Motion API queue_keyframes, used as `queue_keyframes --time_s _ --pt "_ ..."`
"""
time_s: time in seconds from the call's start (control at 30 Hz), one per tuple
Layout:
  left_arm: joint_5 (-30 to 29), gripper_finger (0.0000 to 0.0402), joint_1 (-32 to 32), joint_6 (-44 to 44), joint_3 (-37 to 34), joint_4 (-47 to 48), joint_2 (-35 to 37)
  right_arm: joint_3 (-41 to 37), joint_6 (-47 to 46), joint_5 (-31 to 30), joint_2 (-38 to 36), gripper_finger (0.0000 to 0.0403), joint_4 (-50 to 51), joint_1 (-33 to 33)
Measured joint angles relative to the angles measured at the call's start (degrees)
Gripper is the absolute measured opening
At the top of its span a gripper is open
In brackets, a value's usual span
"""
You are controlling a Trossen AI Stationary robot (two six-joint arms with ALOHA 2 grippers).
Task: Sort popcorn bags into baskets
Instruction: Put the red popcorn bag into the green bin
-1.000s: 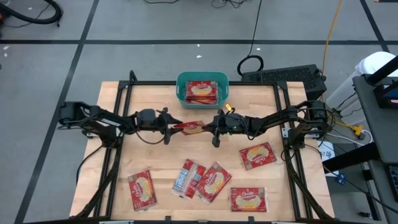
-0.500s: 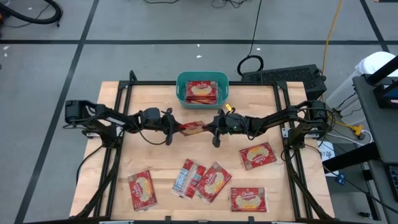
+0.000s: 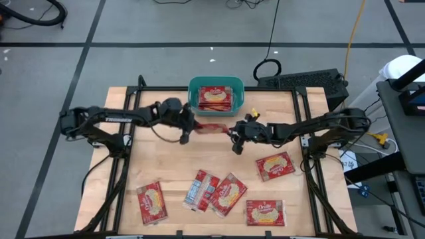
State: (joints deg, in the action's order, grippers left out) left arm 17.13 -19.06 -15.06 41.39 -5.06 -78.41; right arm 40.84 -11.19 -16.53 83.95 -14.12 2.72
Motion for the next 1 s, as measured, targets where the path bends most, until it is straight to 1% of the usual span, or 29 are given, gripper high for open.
queue_keyframes --time_s 0.07,0.17,0.23,0.3,0.37,0.47,0.57,0.73,0.8,0.9,1.0 --pt "-1.8 0.0023 -1.1 -2.9 4.6 7.2 0.2 -0.1 0.4 0.2 -1.1 0.0121 2.9 -0.4" --pt "-4.4 0.0028 -2.8 -7.3 11.5 13.4 0.2 -0.1 0.5 0.1 -2.0 0.0131 5.7 -1.1" --pt "-5.4 0.0023 -4.3 -9.8 15.2 18.1 0.3 -0.1 0.2 0.2 -2.1 0.0133 7.2 -1.6" --pt "-5.7 0.0017 -5.9 -12.0 18.4 21.3 0.2 -0.5 -0.1 0.2 -2.1 0.0132 8.5 -2.4" --pt "-5.7 0.0017 -7.8 -14.1 21.3 22.8 0.2 -1.5 -0.1 0.2 -2.0 0.0129 7.8 -3.2" --pt "-5.6 0.0017 -10.7 -16.8 24.5 23.1 -0.5 -3.9 -0.3 0.3 -2.0 0.0122 3.9 -4.5" --pt "-5.4 0.0019 -13.2 -19.9 27.6 26.0 -2.0 -6.4 -0.3 0.3 -2.0 0.0116 -3.3 -5.9" --pt "-4.9 0.0025 -16.1 -22.4 34.7 30.5 -7.1 -11.0 -0.1 0.3 -2.0 0.0105 -16.0 -7.5" --pt "-3.2 0.0026 -17.1 -22.7 36.9 30.2 -9.9 -12.3 -0.2 0.2 -2.0 0.0100 -20.2 -7.7" --pt "-0.3 0.0027 -18.6 -23.0 38.6 31.6 -13.8 -13.2 -0.8 -0.3 -2.0 0.0092 -22.7 -7.7" --pt "0.2 0.0028 -19.7 -23.5 38.7 31.3 -17.8 -13.3 -1.5 -3.3 -2.0 0.0085 -22.8 -7.7"
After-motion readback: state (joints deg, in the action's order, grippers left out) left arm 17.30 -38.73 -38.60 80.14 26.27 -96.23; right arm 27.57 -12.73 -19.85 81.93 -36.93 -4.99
